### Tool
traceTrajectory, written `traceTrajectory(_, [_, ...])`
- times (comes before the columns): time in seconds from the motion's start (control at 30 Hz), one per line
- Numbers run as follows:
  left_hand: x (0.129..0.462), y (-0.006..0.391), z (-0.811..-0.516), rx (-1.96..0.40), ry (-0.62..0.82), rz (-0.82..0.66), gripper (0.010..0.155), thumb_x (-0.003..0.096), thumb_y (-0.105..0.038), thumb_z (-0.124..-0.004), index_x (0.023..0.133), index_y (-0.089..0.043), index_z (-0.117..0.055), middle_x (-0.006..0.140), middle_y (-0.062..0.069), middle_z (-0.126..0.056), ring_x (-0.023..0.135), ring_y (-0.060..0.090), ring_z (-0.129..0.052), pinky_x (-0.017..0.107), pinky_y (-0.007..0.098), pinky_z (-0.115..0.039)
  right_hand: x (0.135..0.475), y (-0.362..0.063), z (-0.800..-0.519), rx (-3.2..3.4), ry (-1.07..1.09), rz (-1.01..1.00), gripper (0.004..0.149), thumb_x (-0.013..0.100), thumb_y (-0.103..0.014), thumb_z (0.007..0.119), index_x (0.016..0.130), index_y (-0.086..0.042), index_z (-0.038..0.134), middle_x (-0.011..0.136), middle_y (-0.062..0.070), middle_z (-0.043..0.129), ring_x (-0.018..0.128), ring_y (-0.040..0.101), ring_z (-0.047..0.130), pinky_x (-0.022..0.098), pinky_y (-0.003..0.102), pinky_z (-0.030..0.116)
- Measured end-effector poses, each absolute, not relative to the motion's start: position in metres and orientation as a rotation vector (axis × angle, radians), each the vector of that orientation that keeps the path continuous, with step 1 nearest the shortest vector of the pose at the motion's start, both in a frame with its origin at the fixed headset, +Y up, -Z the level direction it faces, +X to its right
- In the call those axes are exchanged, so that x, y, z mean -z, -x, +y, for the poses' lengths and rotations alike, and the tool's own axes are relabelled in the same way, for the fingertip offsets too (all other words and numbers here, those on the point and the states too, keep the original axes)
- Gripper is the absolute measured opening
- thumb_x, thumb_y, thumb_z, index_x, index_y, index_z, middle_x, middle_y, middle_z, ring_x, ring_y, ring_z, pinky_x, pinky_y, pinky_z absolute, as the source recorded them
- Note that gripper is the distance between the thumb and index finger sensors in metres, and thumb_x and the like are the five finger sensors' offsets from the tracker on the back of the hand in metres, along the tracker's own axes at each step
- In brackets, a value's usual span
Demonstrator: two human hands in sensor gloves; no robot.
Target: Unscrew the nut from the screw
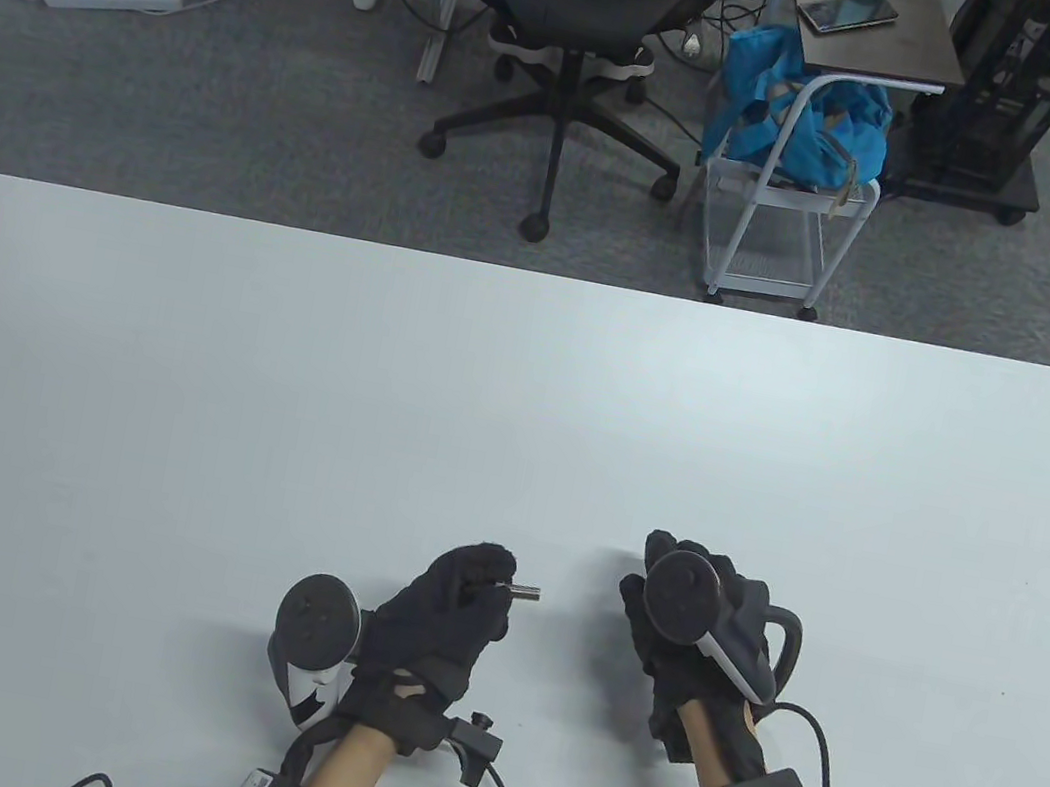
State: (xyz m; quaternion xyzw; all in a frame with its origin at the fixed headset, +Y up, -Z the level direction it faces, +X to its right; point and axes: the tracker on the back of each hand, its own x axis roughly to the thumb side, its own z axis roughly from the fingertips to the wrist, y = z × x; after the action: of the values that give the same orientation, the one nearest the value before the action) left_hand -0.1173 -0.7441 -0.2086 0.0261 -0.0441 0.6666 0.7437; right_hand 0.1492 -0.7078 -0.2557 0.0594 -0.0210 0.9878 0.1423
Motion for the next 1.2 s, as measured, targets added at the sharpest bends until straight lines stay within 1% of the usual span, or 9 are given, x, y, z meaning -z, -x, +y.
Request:
traceTrajectory(0.1, [0.209, 0.115, -0.742, -1.454, -0.067, -0.109, 0.048, 0.0487, -0.039, -0.087, 0.095, -0.025, -0.081, 0.083, 0.012, -0.091, 0.050, 0.022, -0.100, 0.049, 0.053, -0.085, 0.230, -0.146, -0.683, -2.806, -0.251, -0.175, 0.070, 0.052, -0.042, 0.079, 0.110, -0.008, 0.061, 0.107, 0.021, 0.070, 0.092, 0.049, 0.072, 0.063, 0.068, 0.062])
traceTrajectory(0.23, [0.208, 0.113, -0.740, -1.441, -0.071, -0.121, 0.048, 0.0489, -0.038, -0.086, 0.095, -0.025, -0.081, 0.084, 0.012, -0.091, 0.052, 0.022, -0.099, 0.050, 0.053, -0.084, 0.202, -0.144, -0.674, -2.761, -0.334, -0.239, 0.080, 0.052, -0.044, 0.079, 0.115, -0.007, 0.047, 0.113, 0.023, 0.059, 0.099, 0.051, 0.064, 0.066, 0.068, 0.059])
traceTrajectory(0.33, [0.208, 0.113, -0.740, -1.438, -0.085, -0.120, 0.048, 0.0489, -0.038, -0.086, 0.095, -0.025, -0.081, 0.085, 0.013, -0.090, 0.052, 0.023, -0.099, 0.050, 0.054, -0.084, 0.186, -0.143, -0.680, -2.751, -0.355, -0.243, 0.084, 0.052, -0.045, 0.080, 0.117, -0.009, 0.040, 0.118, 0.023, 0.049, 0.104, 0.051, 0.054, 0.068, 0.070, 0.054])
traceTrajectory(0.43, [0.208, 0.112, -0.740, -1.366, -0.094, -0.143, 0.048, 0.0489, -0.037, -0.087, 0.095, -0.024, -0.081, 0.085, 0.013, -0.090, 0.052, 0.024, -0.099, 0.050, 0.055, -0.083, 0.176, -0.144, -0.697, -2.760, -0.376, -0.229, 0.090, 0.052, -0.048, 0.079, 0.118, -0.011, 0.029, 0.121, 0.023, 0.031, 0.108, 0.052, 0.036, 0.070, 0.072, 0.044])
traceTrajectory(0.5, [0.208, 0.109, -0.739, -1.320, -0.110, -0.154, 0.048, 0.0486, -0.036, -0.087, 0.095, -0.024, -0.082, 0.084, 0.014, -0.091, 0.052, 0.025, -0.099, 0.050, 0.056, -0.083, 0.175, -0.146, -0.704, -2.753, -0.369, -0.246, 0.092, 0.052, -0.049, 0.078, 0.118, -0.012, 0.026, 0.121, 0.023, 0.027, 0.108, 0.052, 0.033, 0.070, 0.072, 0.041])
traceTrajectory(0.6, [0.209, 0.105, -0.733, -1.217, -0.133, -0.193, 0.048, 0.0484, -0.036, -0.088, 0.094, -0.022, -0.084, 0.082, 0.015, -0.091, 0.050, 0.026, -0.099, 0.050, 0.057, -0.082, 0.174, -0.150, -0.707, -2.718, -0.351, -0.217, 0.091, 0.053, -0.050, 0.077, 0.118, -0.011, 0.026, 0.121, 0.023, 0.027, 0.108, 0.053, 0.033, 0.070, 0.072, 0.041])
traceTrajectory(0.8, [0.218, 0.092, -0.708, -0.877, -0.245, -0.231, 0.047, 0.0488, -0.037, -0.086, 0.093, -0.019, -0.088, 0.079, 0.017, -0.093, 0.048, 0.026, -0.099, 0.049, 0.058, -0.083, 0.169, -0.155, -0.703, -2.676, -0.347, -0.234, 0.090, 0.053, -0.050, 0.075, 0.118, -0.011, 0.028, 0.120, 0.023, 0.032, 0.107, 0.053, 0.037, 0.069, 0.072, 0.042])
traceTrajectory(1.07, [0.268, 0.064, -0.707, -0.303, -0.072, -0.159, 0.043, 0.0465, -0.036, -0.090, 0.088, -0.024, -0.093, 0.080, 0.015, -0.097, 0.052, 0.028, -0.102, 0.051, 0.058, -0.084, 0.168, -0.157, -0.701, -2.654, -0.358, -0.187, 0.089, 0.054, -0.050, 0.075, 0.118, -0.010, 0.028, 0.120, 0.024, 0.032, 0.107, 0.053, 0.037, 0.069, 0.072, 0.042])
traceTrajectory(1.2, [0.286, 0.053, -0.724, -0.194, 0.024, -0.117, 0.042, 0.0456, -0.037, -0.090, 0.086, -0.026, -0.093, 0.079, 0.014, -0.098, 0.051, 0.027, -0.103, 0.051, 0.057, -0.084, 0.167, -0.157, -0.700, -2.643, -0.362, -0.183, 0.089, 0.054, -0.051, 0.074, 0.118, -0.010, 0.028, 0.120, 0.024, 0.032, 0.107, 0.053, 0.037, 0.069, 0.072, 0.042])
